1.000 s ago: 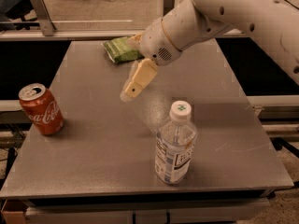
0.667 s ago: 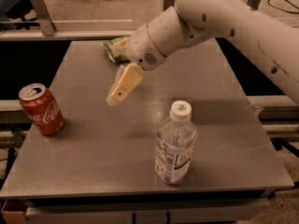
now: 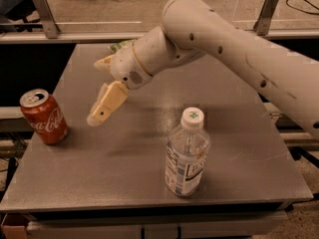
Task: Move coke can near green jalapeno chip bag
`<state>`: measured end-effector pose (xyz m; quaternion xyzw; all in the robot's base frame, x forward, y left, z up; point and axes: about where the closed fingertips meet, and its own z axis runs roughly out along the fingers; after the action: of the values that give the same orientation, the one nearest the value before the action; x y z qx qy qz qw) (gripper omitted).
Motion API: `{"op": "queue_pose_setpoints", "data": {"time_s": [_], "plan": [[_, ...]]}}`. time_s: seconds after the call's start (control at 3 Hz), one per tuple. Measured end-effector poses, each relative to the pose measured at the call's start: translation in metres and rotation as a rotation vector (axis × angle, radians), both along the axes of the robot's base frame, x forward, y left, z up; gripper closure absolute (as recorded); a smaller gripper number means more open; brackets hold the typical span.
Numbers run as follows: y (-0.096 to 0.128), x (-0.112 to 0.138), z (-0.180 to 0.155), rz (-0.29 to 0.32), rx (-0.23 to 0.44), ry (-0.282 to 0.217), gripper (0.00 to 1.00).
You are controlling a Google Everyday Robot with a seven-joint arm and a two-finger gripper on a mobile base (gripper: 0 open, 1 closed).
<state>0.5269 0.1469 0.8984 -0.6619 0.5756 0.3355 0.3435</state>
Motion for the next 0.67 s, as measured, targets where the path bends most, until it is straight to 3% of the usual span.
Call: {"op": "queue_pose_setpoints", "data": {"time_s": [0.67], "plan": [[0.052,-0.021,-0.027,0.021,0.135,-0.013,0.0]]}}
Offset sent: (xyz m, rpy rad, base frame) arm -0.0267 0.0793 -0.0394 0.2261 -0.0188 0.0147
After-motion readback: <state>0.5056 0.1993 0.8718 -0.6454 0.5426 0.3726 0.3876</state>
